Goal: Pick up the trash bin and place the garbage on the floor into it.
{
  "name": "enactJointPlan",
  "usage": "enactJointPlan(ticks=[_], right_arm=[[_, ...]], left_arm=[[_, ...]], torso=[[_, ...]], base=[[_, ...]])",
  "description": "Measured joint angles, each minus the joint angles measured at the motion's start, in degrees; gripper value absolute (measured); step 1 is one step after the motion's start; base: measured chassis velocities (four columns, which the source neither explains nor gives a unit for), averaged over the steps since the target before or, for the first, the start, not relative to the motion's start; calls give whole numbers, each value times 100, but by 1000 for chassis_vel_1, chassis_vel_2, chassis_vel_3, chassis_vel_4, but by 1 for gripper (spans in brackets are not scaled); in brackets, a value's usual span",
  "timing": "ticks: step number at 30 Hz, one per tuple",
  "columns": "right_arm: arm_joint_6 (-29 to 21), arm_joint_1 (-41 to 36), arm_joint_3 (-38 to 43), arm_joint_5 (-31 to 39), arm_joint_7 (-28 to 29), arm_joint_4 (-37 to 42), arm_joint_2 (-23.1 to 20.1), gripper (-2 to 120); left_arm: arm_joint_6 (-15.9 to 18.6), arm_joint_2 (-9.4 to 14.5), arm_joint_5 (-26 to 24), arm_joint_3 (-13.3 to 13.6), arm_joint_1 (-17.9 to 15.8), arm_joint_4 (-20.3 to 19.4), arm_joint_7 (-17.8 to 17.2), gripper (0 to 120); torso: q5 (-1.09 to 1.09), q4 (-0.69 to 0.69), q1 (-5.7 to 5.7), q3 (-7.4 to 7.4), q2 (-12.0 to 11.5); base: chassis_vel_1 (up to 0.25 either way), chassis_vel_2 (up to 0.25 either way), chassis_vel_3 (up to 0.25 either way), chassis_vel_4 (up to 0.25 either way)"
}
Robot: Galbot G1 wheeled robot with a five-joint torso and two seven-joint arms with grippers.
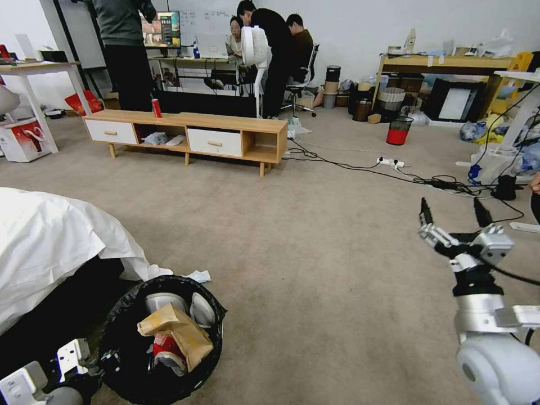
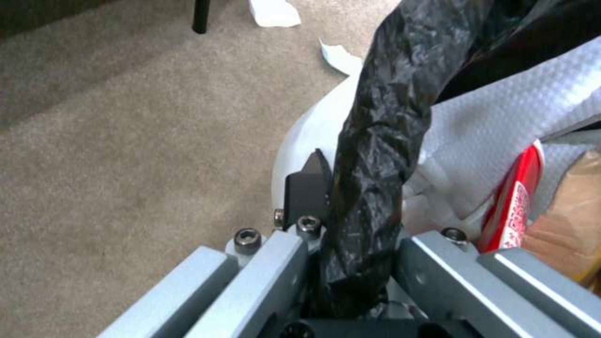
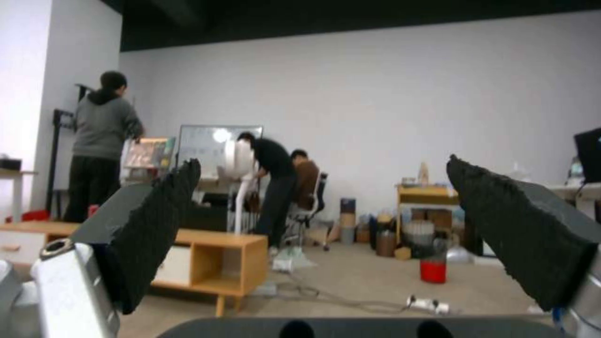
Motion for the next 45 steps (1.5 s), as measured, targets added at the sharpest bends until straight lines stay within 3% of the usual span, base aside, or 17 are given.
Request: enactJointPlan(ticks=[45], right_arm=[[4,109,-319,-62,21,-196,84,100]], left_arm=[[-1,-47,-15,3,80,-10,-8,0]], torso=[[-1,0,1,0,0]], base=[[0,0,0,0]])
